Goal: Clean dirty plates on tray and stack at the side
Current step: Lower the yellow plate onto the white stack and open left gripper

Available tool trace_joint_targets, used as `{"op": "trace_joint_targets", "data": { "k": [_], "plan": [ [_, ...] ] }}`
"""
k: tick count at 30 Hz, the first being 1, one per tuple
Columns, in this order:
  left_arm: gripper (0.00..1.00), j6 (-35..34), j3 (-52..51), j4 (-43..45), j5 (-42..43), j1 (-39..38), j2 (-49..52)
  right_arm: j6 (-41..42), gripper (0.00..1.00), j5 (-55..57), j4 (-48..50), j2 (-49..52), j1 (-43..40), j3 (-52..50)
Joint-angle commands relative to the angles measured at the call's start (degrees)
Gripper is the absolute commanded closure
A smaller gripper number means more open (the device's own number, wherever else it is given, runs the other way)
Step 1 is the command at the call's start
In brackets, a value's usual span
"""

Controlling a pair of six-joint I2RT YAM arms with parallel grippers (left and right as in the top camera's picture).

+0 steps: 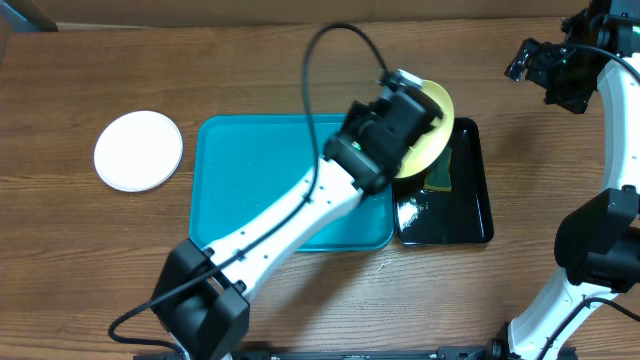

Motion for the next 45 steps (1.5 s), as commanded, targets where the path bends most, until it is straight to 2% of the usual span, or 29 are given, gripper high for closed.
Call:
{"op": "trace_joint_targets", "data": {
  "k": [1,7,12,19,23,25,26,30,32,36,41,43,45],
  "plan": [
    [0.96,7.67,1.66,2.51,-15.61,-5.42,-0.24,-0.07,0.0,0.35,0.28,-1.44,0.0,0.63],
    [0.96,16.55,1.66,9.27,-27.54,-12.33,-0.24,-0.07,0.0,0.35,0.28,-1.44,0.0,0.63],
    [0.96,22.29,1.66,14.38,-32.87,-15.04,-0.24,-0.07,0.0,0.37,0.28,-1.44,0.0,0.63],
    [0.96,22.36,1.64,14.97,-34.95,-14.86,-0.24,-0.07,0.0,0.37,0.28,-1.44,0.0,0.63],
    [0.96,16.74,1.64,13.66,-33.66,-13.09,-0.24,-0.07,0.0,0.35,0.28,-1.44,0.0,0.63],
    [0.96,13.57,1.64,10.93,-29.49,-11.52,-0.24,-0.07,0.0,0.37,0.28,-1.44,0.0,0.63],
    [0.96,10.05,1.64,7.23,-23.87,-9.25,-0.24,-0.07,0.0,0.37,0.28,-1.42,0.0,0.63],
    [0.96,-0.44,1.66,0.11,-10.82,-2.56,-0.26,-0.07,0.0,0.35,0.28,-1.44,0.0,0.63],
    [0.96,-4.92,1.66,-2.6,-1.73,1.97,-0.33,-0.07,0.0,0.35,0.28,-1.44,0.0,0.63],
    [0.96,-12.41,1.66,-6.54,22.45,15.21,-0.39,-0.07,0.0,0.35,0.28,-1.44,0.0,0.63],
    [0.96,-15.91,1.66,-7.74,52.65,35.23,-0.31,-0.07,0.0,0.35,0.31,-1.44,0.0,0.63],
    [0.96,-15.93,1.64,-8.35,59.76,42.69,-0.24,-0.07,0.0,0.35,0.28,-1.44,0.0,0.63],
    [0.96,-15.93,1.64,-9.92,62.4,49.33,-0.22,-0.07,0.0,0.37,0.28,-1.44,0.0,0.63]
  ]
}}
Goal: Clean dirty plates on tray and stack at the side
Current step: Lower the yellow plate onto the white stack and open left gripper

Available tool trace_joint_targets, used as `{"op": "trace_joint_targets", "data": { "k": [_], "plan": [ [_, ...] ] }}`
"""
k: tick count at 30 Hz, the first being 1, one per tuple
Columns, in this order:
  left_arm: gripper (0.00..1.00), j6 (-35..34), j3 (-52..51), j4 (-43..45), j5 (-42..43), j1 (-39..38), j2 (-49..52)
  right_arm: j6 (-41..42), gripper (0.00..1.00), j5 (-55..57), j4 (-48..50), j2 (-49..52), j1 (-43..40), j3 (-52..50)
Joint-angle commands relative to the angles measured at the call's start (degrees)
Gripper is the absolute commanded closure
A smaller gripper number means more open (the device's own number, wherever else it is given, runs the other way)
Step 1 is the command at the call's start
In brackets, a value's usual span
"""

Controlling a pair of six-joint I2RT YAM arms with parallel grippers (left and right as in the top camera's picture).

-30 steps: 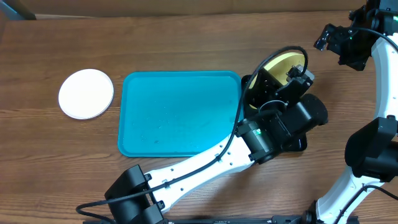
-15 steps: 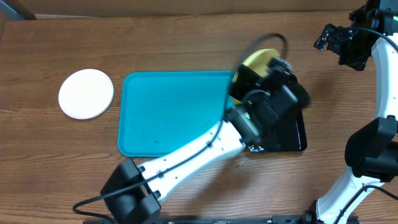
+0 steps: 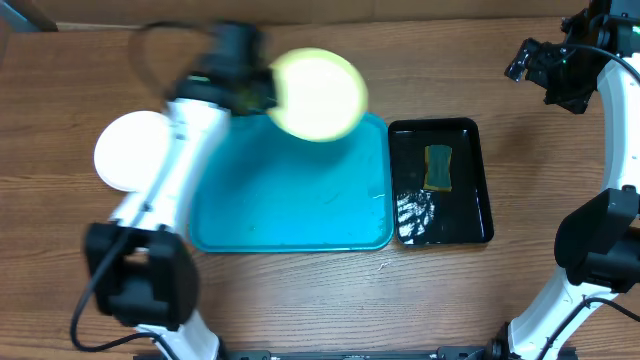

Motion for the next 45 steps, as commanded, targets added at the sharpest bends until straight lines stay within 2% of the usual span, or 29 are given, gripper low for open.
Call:
{"op": "trace_joint_targets", "data": {
  "k": [1,4,9,15,22,32,35,37,39,41,42,45],
  "plan": [
    [0.96,-3.13,1.11,-2.6,18.12,11.65,-0.24,-0.09,0.0,0.37,0.31,-1.44,0.0,0.63],
    [0.96,-3.1,1.05,-6.05,15.41,20.48,-0.24,-0.09,0.0,0.37,0.31,-1.42,0.0,0.63],
    [0.96,-3.1,0.63,-10.95,5.14,32.0,-0.24,-0.09,0.0,0.39,0.31,-1.44,0.0,0.63],
    [0.96,-3.19,-3.87,-8.02,-0.81,40.04,-0.24,-0.09,0.0,0.37,0.31,-1.44,0.0,0.63],
    [0.96,-3.8,-10.19,-1.6,-5.6,40.92,-0.24,-0.09,0.0,0.37,0.31,-1.44,0.0,0.63],
    [0.96,-3.8,-15.37,5.95,-6.16,40.87,-0.24,-0.09,0.0,0.37,0.31,-1.42,0.0,0.63],
    [0.93,-3.78,-15.39,6.25,-6.14,40.83,-0.24,-0.09,0.0,0.37,0.31,-1.44,0.0,0.63],
    [0.87,-3.74,-15.39,6.4,-6.19,40.83,-0.24,-0.09,0.0,0.37,0.31,-1.44,0.0,0.63],
    [0.62,-3.74,-15.39,6.58,-6.14,40.83,-0.24,-0.09,0.0,0.39,0.31,-1.44,0.0,0.63],
    [0.31,-3.67,-15.39,6.62,-5.42,40.83,-0.24,-0.09,0.0,0.37,0.31,-1.44,0.0,0.63],
    [0.2,-3.13,-15.39,6.58,-4.42,40.83,-0.24,-0.09,0.0,0.37,0.31,-1.44,0.0,0.63],
    [0.07,0.5,-15.39,6.64,2.19,40.57,-0.24,-0.09,0.0,0.37,0.33,-1.44,0.0,0.63]
  ]
}}
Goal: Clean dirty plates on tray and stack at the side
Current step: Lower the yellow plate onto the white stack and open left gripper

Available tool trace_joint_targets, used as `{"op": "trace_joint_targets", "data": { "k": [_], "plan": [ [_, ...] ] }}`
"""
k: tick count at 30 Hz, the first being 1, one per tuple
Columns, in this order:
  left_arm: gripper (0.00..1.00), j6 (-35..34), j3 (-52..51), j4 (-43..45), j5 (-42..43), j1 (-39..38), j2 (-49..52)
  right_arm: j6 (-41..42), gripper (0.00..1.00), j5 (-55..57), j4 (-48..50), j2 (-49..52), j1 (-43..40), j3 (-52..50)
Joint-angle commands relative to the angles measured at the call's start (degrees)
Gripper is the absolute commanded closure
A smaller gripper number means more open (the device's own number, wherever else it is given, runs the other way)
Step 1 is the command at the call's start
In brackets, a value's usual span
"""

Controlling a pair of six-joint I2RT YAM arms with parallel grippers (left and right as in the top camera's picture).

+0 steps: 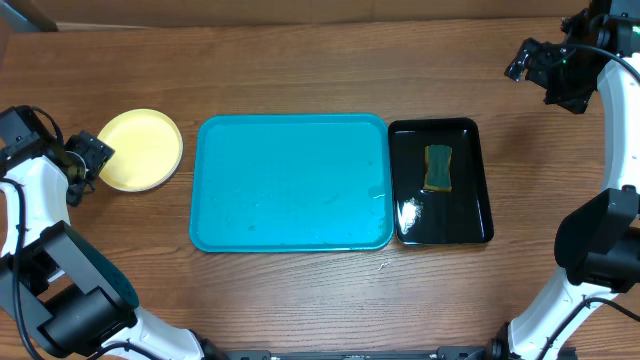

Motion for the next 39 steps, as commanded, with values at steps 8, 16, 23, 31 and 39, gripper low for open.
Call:
{"op": "trace_joint_targets", "data": {
  "k": [8,16,23,31,39],
  "plan": [
    [0.0,10.32,-0.35,0.22,17.64,-4.68,-0.24,-0.07,0.0,0.37,0.31,-1.44,0.0,0.63],
    [0.0,12.09,-0.35,0.5,17.77,-13.22,-0.24,-0.07,0.0,0.37,0.31,-1.44,0.0,0.63],
    [0.0,12.09,-0.35,0.46,17.75,-18.21,-0.24,-0.07,0.0,0.37,0.31,-1.44,0.0,0.63],
    [0.0,12.09,-0.35,0.44,17.73,-18.86,-0.24,-0.04,0.0,0.37,0.31,-1.44,0.0,0.63],
    [0.0,12.09,-0.35,0.44,17.73,-18.86,-0.24,-0.07,0.0,0.59,0.33,-0.87,0.52,0.33]
  ]
}}
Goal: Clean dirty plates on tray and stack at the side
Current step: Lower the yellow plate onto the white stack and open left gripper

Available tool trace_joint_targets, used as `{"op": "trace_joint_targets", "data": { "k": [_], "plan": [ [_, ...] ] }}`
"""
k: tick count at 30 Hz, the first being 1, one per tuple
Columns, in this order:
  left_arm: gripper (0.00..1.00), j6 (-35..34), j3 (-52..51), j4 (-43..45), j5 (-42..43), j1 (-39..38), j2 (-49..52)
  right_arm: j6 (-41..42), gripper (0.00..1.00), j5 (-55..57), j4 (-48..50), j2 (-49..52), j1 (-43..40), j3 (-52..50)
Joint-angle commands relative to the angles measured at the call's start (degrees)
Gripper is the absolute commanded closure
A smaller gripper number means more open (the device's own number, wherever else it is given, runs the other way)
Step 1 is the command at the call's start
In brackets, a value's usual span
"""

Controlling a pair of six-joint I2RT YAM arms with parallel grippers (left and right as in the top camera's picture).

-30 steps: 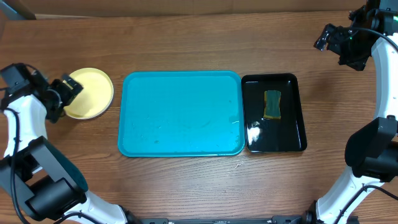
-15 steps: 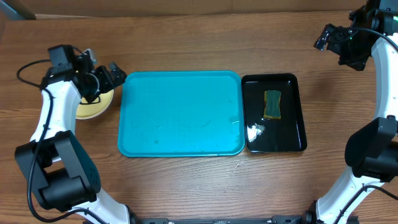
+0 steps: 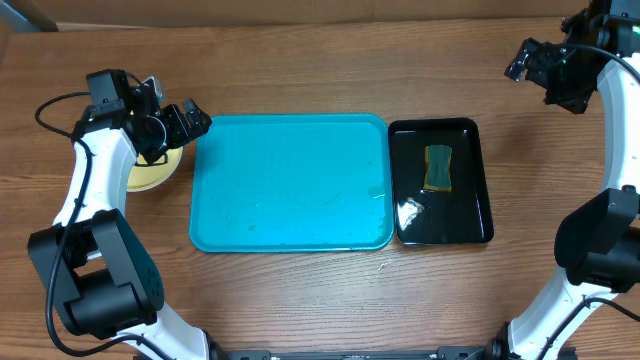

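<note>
A yellow plate (image 3: pixel 152 178) lies on the table left of the blue tray (image 3: pixel 290 185), and my left arm hides part of it. No white plate shows. No plates stand on the blue tray. My left gripper (image 3: pixel 183 120) hovers over the plate's far right edge by the tray's far left corner, open and holding nothing. My right gripper (image 3: pixel 524 60) hangs open at the far right, away from everything.
A black tray (image 3: pixel 478 180) right of the blue one holds a green sponge (image 3: pixel 438 166) and some water or foam (image 3: pixel 412 210). A cable runs from the left arm at the far left.
My left gripper was at the yellow plate's left edge and is now over its far right side, near the tray corner. The plate stayed put. The right arm is unchanged.
My left gripper held the yellow plate over the black tray while a white plate lay alone at the left. Then it held the plate over the blue tray's far left. Then the yellow plate lay where the white one had been, released; now the gripper has shifted right.
</note>
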Motion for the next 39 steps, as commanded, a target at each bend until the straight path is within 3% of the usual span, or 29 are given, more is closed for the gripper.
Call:
{"op": "trace_joint_targets", "data": {
  "k": [1,11,20,33,39],
  "plan": [
    [0.0,1.09,-0.35,0.2,0.87,-0.09,-0.24,-0.07,0.0,0.61,0.33,-1.07,0.92,0.33],
    [0.0,1.09,-0.35,0.2,0.87,-0.09,-0.24,-0.07,0.0,0.61,0.33,-9.73,10.62,0.33],
    [0.0,1.09,-0.35,0.2,0.87,-0.11,-0.24,-0.55,0.0,1.29,0.13,-30.97,21.49,0.33],
    [0.0,1.09,-0.35,0.2,0.87,-0.11,-0.24,-3.5,0.0,8.98,-2.69,-64.26,22.29,-0.44],
    [0.0,1.09,-0.35,0.2,0.87,-0.11,-0.24,-3.5,0.0,14.84,-1.92,-78.44,21.16,-9.88]
  ]
}}
